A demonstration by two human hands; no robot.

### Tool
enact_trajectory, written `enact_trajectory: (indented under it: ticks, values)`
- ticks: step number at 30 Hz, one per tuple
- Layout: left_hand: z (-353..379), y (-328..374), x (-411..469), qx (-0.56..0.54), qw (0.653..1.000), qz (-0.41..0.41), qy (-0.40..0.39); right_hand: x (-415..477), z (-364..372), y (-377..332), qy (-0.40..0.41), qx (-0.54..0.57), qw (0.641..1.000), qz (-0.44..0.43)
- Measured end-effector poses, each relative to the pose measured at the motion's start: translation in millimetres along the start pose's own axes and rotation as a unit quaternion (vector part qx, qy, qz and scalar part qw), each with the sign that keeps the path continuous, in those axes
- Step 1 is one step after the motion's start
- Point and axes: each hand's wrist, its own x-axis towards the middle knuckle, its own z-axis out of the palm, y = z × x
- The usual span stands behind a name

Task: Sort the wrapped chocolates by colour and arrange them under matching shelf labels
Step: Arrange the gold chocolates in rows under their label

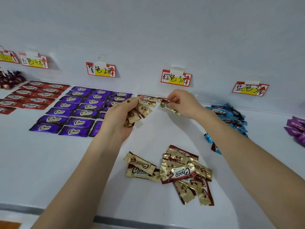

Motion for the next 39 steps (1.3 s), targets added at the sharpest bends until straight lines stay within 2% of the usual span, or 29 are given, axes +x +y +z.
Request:
enact_trajectory:
  ticks: [3, 5, 7, 17, 23, 32, 39]
  values:
    - [-2, -8, 3, 0.016, 1.000, 0.001, -0.019, 5, 12, 2, -0.007, -0.098, 0.995, -0.025]
    - [-4, -11, 4, 0.010, 1.000, 0.001, -0.016, 1, 19, 4, 0.034, -0.170, 0.983, -0.059]
    - [-5, -12, 4, -0.001, 1.000, 0.005, -0.003, -8, 26, 8, 0.073, -0.194, 0.975, -0.082]
    - [-10, -11, 4, 0.022, 1.000, -0.022, -0.003, -14, 41, 14, 0.077, -0.205, 0.971, -0.094]
    - [-14, -9, 6, 0.015, 1.000, -0.026, 0.003, -20, 44, 14, 0.142, -0.177, 0.970, -0.084]
    - [-16, -9, 5, 0.008, 0.999, -0.039, 0.016, -16, 48, 18, 0.113, -0.146, 0.980, -0.069]
    - [-18, -9, 8, 0.014, 0.999, -0.039, 0.028, -15, 49, 20, 0.123, -0.134, 0.981, -0.071]
